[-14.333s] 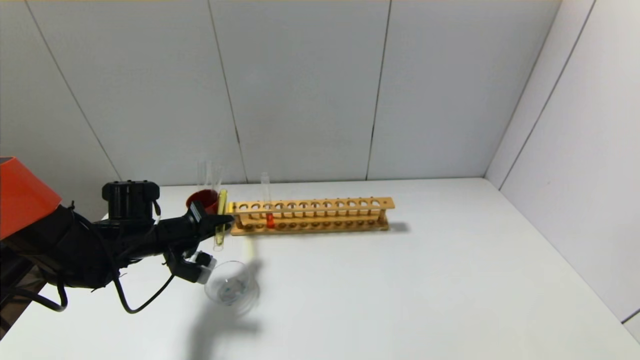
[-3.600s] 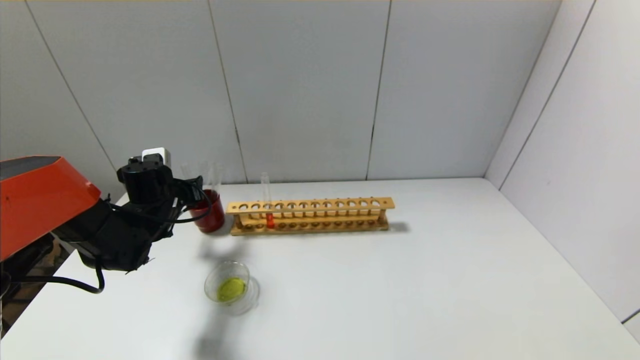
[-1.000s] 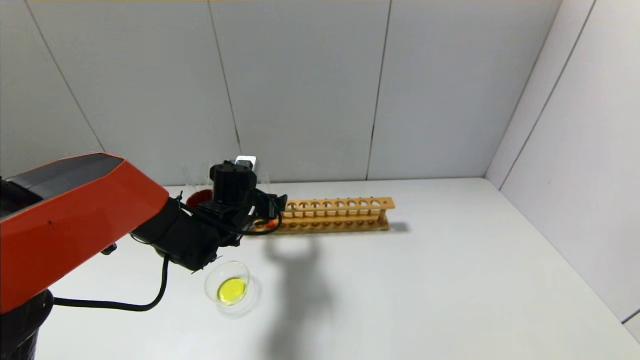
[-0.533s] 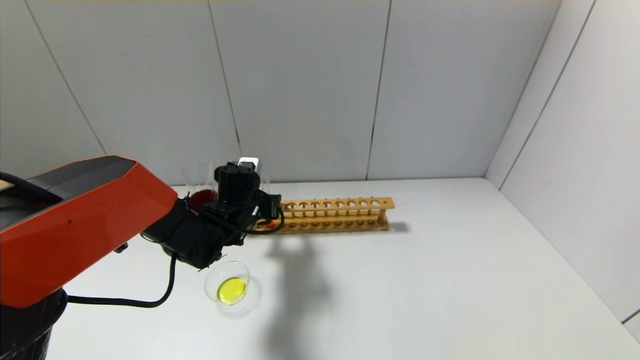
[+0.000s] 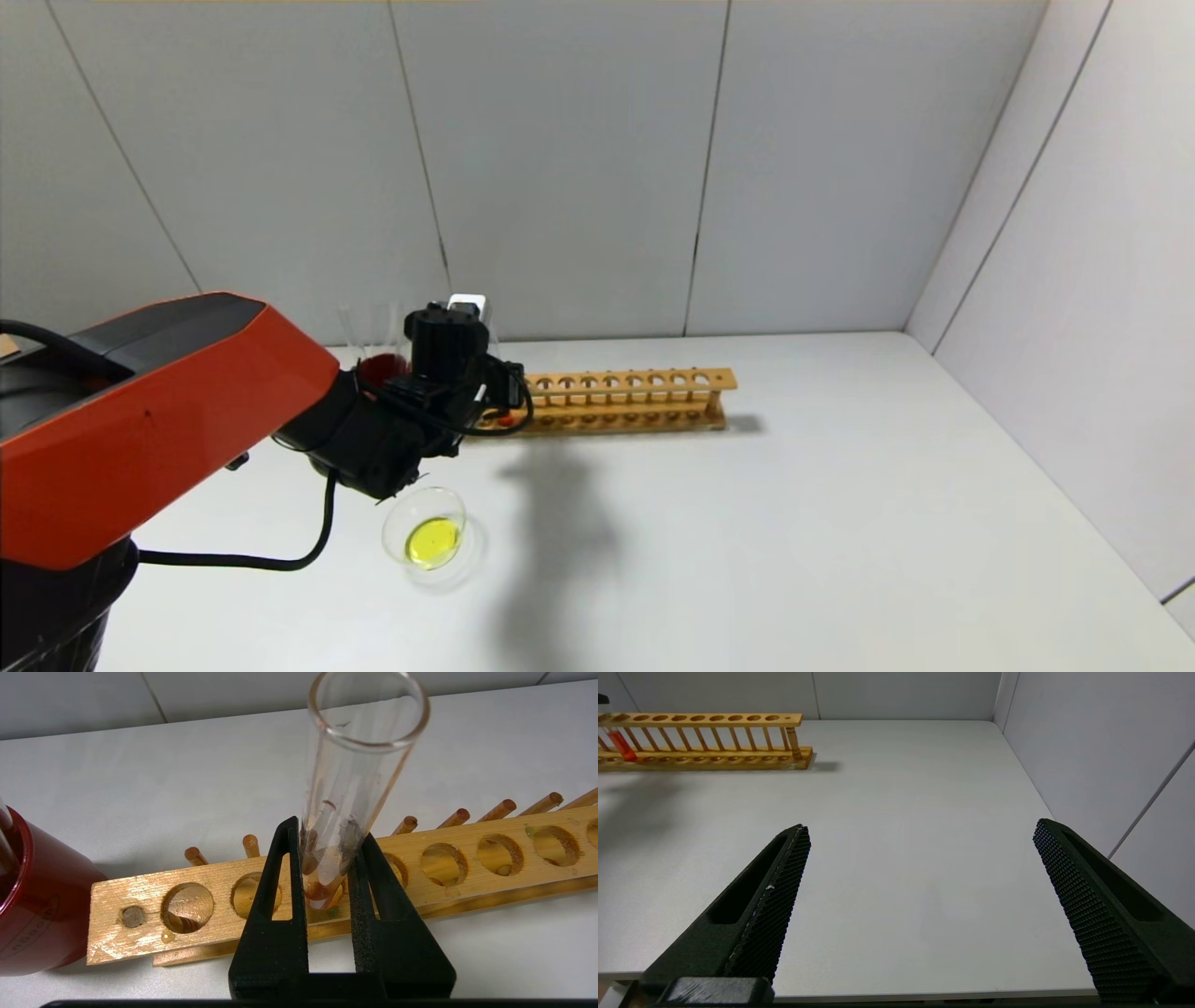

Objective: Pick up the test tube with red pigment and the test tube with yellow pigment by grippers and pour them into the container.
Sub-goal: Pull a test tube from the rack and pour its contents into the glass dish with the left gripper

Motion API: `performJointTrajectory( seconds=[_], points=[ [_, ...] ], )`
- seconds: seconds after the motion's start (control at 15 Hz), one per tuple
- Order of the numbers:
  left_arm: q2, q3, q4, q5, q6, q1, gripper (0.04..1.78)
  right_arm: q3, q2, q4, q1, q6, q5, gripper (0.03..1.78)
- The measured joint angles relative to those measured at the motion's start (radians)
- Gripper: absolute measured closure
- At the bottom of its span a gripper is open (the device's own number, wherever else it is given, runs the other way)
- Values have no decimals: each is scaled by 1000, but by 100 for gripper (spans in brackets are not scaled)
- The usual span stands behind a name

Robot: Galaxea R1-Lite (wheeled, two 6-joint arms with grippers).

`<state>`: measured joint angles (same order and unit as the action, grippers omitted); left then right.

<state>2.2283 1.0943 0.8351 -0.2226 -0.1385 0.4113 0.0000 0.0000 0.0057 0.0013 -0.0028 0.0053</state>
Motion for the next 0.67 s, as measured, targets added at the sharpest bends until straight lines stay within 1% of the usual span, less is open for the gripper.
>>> performJointTrajectory(
  seconds=[0.27,0.47,0.67],
  points=[
    [-39,0,-10,-1,7,3,152,0,0,0,0,0,0,6],
    [-113,9,-71,-7,9,3,152,0,0,0,0,0,0,6],
    [-215,12,-67,-37,67,1,152,0,0,0,0,0,0,6]
  ],
)
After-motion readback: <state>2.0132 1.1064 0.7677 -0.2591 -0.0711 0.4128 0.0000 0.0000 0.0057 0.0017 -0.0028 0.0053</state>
